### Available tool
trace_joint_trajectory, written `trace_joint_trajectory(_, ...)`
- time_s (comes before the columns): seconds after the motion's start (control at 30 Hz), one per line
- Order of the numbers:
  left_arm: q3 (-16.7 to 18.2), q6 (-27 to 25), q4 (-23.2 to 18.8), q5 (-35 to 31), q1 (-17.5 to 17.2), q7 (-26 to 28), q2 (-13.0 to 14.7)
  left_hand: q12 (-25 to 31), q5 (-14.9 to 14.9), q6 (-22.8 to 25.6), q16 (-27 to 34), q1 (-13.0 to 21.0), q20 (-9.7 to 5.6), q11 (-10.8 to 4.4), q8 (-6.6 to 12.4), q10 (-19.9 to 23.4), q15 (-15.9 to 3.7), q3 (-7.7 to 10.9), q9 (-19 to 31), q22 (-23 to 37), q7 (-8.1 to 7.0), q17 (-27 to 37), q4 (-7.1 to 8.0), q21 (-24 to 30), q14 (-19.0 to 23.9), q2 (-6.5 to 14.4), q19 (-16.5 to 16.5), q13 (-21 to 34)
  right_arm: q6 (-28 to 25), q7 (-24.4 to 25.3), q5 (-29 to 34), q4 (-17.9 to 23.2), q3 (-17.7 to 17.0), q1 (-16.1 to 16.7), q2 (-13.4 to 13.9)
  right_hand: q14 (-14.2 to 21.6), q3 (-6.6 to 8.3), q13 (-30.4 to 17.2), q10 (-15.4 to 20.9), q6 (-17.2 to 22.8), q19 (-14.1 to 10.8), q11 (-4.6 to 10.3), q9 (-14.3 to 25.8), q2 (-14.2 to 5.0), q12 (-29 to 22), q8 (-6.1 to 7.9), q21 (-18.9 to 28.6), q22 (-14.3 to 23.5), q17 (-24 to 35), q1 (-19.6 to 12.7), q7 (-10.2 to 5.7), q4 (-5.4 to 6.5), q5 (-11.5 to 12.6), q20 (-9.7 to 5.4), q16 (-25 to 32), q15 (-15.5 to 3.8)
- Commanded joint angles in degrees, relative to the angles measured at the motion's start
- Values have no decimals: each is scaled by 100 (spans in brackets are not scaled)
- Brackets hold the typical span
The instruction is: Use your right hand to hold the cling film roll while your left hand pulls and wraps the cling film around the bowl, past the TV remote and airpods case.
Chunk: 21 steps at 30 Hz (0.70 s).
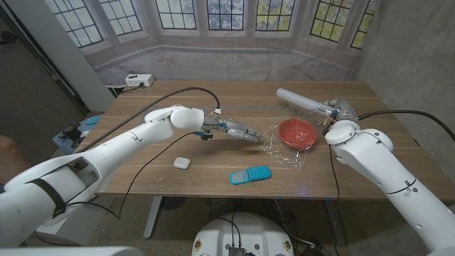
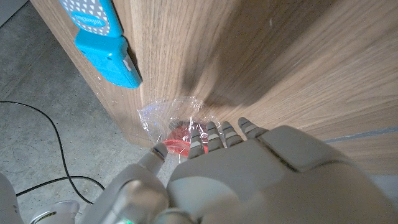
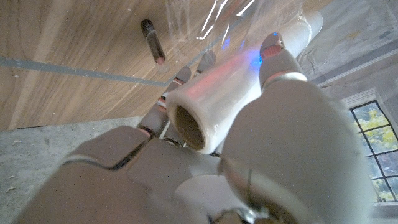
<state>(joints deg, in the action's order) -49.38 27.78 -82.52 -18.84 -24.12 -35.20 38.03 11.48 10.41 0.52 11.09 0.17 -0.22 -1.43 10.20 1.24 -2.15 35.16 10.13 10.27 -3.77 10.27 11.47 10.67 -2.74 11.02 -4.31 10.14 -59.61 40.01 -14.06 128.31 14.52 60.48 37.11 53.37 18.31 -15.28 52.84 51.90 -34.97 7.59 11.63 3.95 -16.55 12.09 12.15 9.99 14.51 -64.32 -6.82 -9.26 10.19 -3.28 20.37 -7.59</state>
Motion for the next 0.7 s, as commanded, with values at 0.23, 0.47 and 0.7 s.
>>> trace_joint_trajectory(0.23, -238, 16, 298, -351, 201, 20, -190, 2, -2, 15, -14, -73, -6, 14, 23, 32, -1, 13, -5, 20, 2, 15, 21, 22, -39, 10, -103, 5, 231, 69, -145, -138, 9, 5, 41, 80, -34, -33, 55, 383, -40, 12, 58, -608, -26, 34, 11, 19, 6, -274, -67, 1, 39, -115, 21, -531)
trace_joint_trajectory(0.47, -310, 44, 444, -432, 285, 48, -260, -19, -3, -5, -38, -80, 2, 29, 15, -13, 16, 7, -5, 22, 21, 17, 24, 27, -100, 11, -128, 5, 240, 97, -189, -158, 17, -12, 49, 91, -41, -44, 111, 393, -45, 4, 60, -607, -50, 35, 10, 18, 0, -289, -58, -6, 39, -117, 19, -539)
trace_joint_trajectory(0.7, -377, 98, 580, -472, 375, 60, -332, -20, -4, -9, -39, -83, 4, 28, 14, -12, 23, 3, -4, 24, 30, 17, 24, 34, -103, 11, -136, 6, 260, 126, -217, -184, 24, -26, 60, 97, -48, -52, 109, 391, -46, 4, 62, -614, -52, 33, 9, 19, 1, -287, -58, 1, 39, -119, 21, -529)
